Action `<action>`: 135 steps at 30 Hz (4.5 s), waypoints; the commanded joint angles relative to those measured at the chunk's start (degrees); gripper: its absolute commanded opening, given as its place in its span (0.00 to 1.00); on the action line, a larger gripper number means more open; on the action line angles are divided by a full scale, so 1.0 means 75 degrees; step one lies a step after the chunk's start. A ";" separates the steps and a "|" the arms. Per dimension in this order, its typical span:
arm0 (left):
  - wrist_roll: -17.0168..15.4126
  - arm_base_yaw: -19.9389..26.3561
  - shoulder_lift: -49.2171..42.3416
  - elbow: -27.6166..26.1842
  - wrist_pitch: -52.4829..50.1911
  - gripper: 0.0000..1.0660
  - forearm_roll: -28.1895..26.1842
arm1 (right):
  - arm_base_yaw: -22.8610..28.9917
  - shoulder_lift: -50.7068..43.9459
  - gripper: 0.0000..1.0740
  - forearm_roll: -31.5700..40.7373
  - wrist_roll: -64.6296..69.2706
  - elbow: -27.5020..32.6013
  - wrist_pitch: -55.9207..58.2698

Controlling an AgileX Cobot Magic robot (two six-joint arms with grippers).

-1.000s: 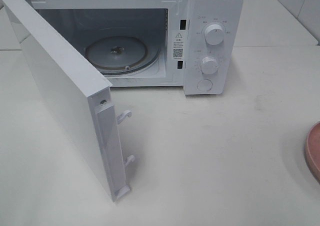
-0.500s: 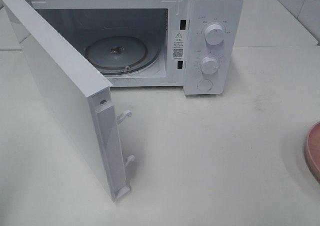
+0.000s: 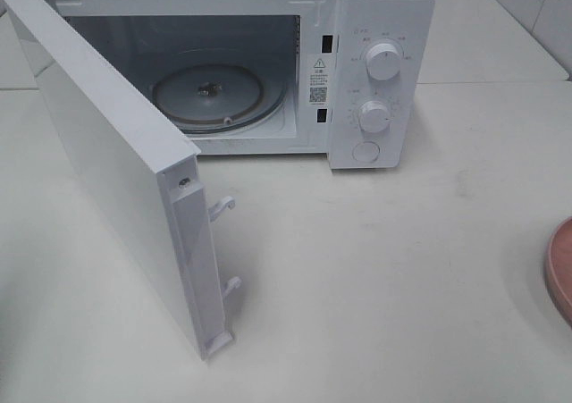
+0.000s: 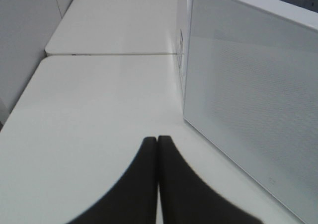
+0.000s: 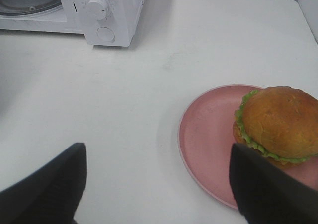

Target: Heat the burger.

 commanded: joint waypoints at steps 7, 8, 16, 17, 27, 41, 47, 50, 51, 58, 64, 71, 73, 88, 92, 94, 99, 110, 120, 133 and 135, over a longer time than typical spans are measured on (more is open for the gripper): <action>0.0222 0.0031 0.1306 0.1062 -0.3797 0.00 -0.0138 | -0.0038 -0.0206 0.71 0.0000 -0.0092 0.0031 -0.0076; 0.0222 0.0031 0.1642 0.1062 -0.4240 0.00 -0.0023 | -0.0038 -0.0206 0.71 0.0000 -0.0092 0.0031 -0.0076; -0.0856 0.0000 0.3086 0.1062 -0.5348 0.00 0.1077 | -0.0038 -0.0206 0.71 0.0000 -0.0092 0.0031 -0.0076; -0.0856 0.0000 0.3086 0.1062 -0.5348 0.00 0.1077 | -0.0038 -0.0206 0.71 0.0000 -0.0092 0.0031 -0.0076; -0.1757 -0.1123 0.5126 0.0718 -0.6830 0.00 0.2613 | -0.0038 -0.0206 0.71 0.0000 -0.0092 0.0031 -0.0076; -0.1497 -0.2956 0.7395 -0.0191 -0.8296 0.00 0.1268 | -0.0038 -0.0206 0.71 0.0000 -0.0092 0.0031 -0.0076; -0.1100 -0.3499 0.7800 -0.0649 -0.8296 0.00 0.0604 | -0.0038 -0.0206 0.71 0.0000 -0.0092 0.0031 -0.0076; -0.0886 -0.3812 0.8044 -0.0970 -0.8296 0.00 0.0244 | -0.0038 -0.0206 0.71 0.0000 -0.0092 0.0031 -0.0076; -0.0749 -0.4011 0.8197 -0.1176 -0.8296 0.00 -0.0023 | -0.0038 -0.0206 0.71 0.0000 -0.0092 0.0031 -0.0076; -0.0504 -0.4515 0.8678 -0.1849 -0.8281 0.00 -0.0596 | -0.0038 -0.0206 0.71 0.0000 -0.0092 0.0031 -0.0076; 0.0008 -0.4958 0.9251 -0.2681 -0.8205 0.00 -0.1276 | -0.0038 -0.0206 0.71 0.0000 -0.0092 0.0031 -0.0076; 0.0290 -0.5218 0.9763 -0.3514 -0.8006 0.00 -0.1795 | -0.0038 -0.0206 0.71 0.0000 -0.0092 0.0031 -0.0076; 0.0374 -0.5286 0.9977 -0.3835 -0.7998 0.00 -0.2002 | -0.0038 -0.0206 0.71 0.0000 -0.0092 0.0031 -0.0076; 0.0772 -0.5378 1.0802 -0.5371 -0.7426 0.00 -0.2727 | -0.0038 -0.0206 0.71 0.0000 -0.0092 0.0031 -0.0076; 0.1039 -0.5378 1.1070 -0.5768 -0.7403 0.00 -0.2949 | -0.0038 -0.0206 0.71 0.0000 -0.0092 0.0031 -0.0076; 0.1039 -0.5378 1.1161 -0.5943 -0.7341 0.00 -0.2995 | -0.0038 -0.0206 0.71 0.0000 -0.0092 0.0031 -0.0076; 0.1062 -0.5523 1.0986 -0.5852 -0.6944 0.00 -0.2765 | -0.0038 -0.0206 0.71 0.0000 -0.0092 0.0031 -0.0076; 0.1528 -0.6081 1.0061 -0.4691 -0.5088 0.02 -0.2788 | -0.0038 -0.0206 0.71 0.0000 -0.0092 0.0031 -0.0076; 0.1849 -0.5638 0.9549 -0.4652 -0.1092 0.95 -0.2666 | -0.0038 -0.0206 0.71 0.0000 -0.0092 0.0031 -0.0076; 0.1826 -0.3751 0.8709 -0.4652 0.3086 0.94 -0.2139 | -0.0038 -0.0206 0.71 0.0000 -0.0092 0.0031 -0.0076; 0.1826 -0.3392 0.8449 -0.4652 0.3774 0.94 -0.2131 | -0.0038 -0.0206 0.71 0.0000 -0.0092 0.0031 -0.0076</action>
